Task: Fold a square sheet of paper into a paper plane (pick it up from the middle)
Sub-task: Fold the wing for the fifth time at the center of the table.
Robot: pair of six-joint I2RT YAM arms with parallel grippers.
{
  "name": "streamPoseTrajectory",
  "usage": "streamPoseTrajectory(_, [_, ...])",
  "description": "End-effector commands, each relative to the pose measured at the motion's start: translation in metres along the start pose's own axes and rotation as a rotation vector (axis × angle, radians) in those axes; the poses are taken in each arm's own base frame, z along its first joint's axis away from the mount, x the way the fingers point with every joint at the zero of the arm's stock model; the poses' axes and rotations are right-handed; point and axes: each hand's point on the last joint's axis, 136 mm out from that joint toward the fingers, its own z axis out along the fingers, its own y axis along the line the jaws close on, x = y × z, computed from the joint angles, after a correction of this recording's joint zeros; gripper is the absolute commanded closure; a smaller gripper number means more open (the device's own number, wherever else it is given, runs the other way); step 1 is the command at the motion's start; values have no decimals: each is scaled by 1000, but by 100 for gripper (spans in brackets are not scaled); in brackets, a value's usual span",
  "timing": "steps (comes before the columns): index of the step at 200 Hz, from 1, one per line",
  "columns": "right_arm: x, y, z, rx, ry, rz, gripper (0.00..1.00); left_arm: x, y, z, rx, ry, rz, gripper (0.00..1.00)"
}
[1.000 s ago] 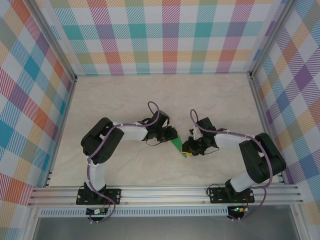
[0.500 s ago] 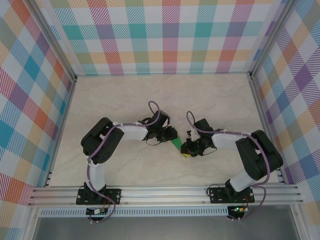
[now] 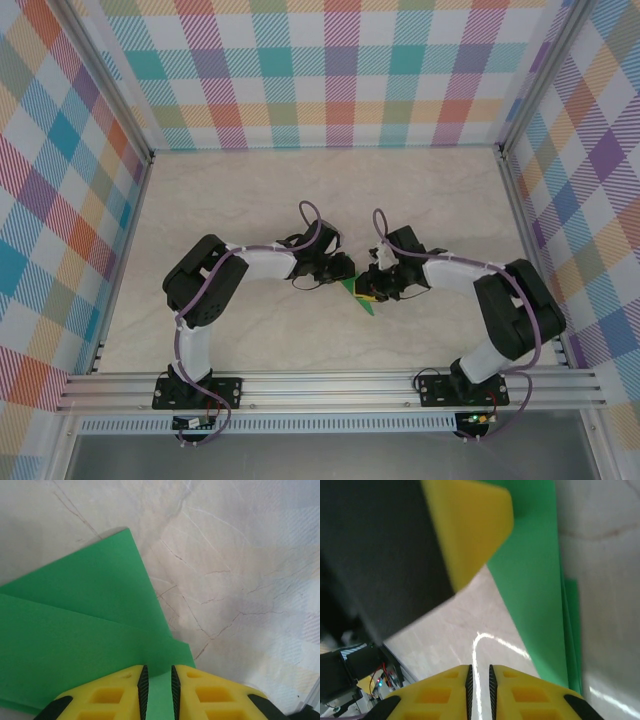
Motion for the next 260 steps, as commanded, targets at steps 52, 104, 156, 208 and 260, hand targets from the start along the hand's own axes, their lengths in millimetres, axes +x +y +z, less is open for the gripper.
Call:
streamPoseTrajectory(52, [18, -50, 20, 106, 39, 132, 85, 0, 17, 1, -79, 24, 7, 73])
streamPoseTrajectory(104, [31, -55, 20, 79, 30, 181, 87, -23, -1, -13, -51, -19, 25, 66])
streamPoseTrajectory(156, [26, -52, 22, 77, 27, 191, 87, -32, -26, -39, 39, -80, 47, 61])
streamPoseTrajectory(208, [27, -57, 24, 94, 34, 195, 87, -33, -16, -28, 29, -86, 28, 61])
streamPoseTrajectory(260, [32, -63, 25, 110, 46, 205, 87, -36, 23, -11, -98, -114, 6, 63])
